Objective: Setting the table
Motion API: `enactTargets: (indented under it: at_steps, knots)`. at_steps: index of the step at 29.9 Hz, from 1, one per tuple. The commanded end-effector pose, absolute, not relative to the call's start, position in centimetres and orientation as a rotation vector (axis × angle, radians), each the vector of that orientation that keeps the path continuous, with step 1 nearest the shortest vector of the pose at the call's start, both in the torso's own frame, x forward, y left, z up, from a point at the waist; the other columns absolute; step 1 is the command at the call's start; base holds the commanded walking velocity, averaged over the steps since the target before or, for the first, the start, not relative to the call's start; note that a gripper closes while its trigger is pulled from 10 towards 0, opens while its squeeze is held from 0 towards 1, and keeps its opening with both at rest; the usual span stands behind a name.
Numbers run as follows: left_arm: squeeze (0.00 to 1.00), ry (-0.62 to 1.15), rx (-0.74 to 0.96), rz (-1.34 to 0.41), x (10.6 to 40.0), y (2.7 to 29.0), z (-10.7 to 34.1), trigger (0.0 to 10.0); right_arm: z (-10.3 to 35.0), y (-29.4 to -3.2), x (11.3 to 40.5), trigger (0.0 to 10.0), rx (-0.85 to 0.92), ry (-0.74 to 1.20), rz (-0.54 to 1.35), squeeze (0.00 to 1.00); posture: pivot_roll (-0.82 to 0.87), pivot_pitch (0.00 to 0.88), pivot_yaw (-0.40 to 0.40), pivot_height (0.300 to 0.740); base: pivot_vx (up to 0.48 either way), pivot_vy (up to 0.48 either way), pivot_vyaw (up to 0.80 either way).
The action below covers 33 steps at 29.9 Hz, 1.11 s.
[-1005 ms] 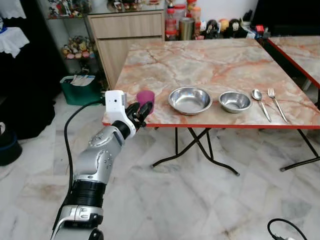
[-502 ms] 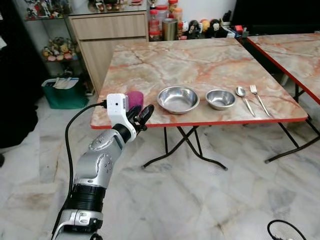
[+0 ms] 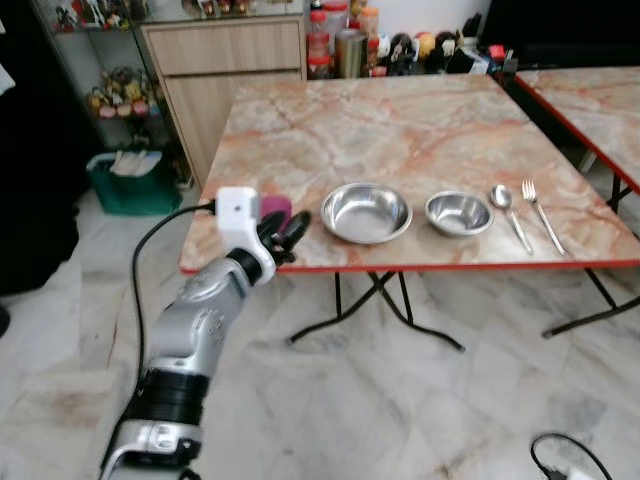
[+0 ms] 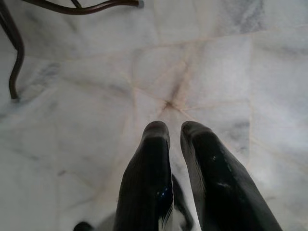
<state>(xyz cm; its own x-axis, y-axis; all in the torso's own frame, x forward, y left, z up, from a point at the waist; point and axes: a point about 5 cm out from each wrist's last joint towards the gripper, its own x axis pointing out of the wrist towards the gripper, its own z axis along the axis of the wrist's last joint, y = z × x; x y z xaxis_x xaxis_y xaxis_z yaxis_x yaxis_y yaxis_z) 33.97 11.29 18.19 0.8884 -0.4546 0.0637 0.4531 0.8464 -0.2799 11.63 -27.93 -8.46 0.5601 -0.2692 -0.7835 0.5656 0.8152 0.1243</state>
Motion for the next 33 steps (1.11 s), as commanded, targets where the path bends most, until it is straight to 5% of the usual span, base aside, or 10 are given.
enactTargets:
  at_steps: [1,19,31,33]
  knots:
    - [0.00,0.020,-0.281,-0.511,33.7,10.4,18.0,10.0,-8.5,-28.3,11.0,10.0,0.378,0.855,-0.520,0.00,0.11,0.000,0.024,0.740,0.289,0.000,-0.45]
    - [0.00,-0.128,-0.130,-0.450,31.8,8.7,15.4,10.0,-8.3,-28.5,11.2,10.0,0.368,0.839,-0.526,0.00,0.11,0.000,0.013,0.740,0.111,0.000,-0.14]
    - [0.00,-0.072,-0.001,-0.465,31.7,7.8,12.7,10.0,-8.3,-28.6,11.3,10.0,0.363,0.837,-0.523,0.00,0.12,0.000,0.013,0.740,0.000,0.000,0.00]
    - [0.00,-0.123,0.025,-0.359,33.0,11.0,13.6,10.0,-8.3,-28.5,11.3,10.0,0.370,0.824,-0.524,0.00,0.10,0.000,0.014,0.740,0.000,0.000,0.00]
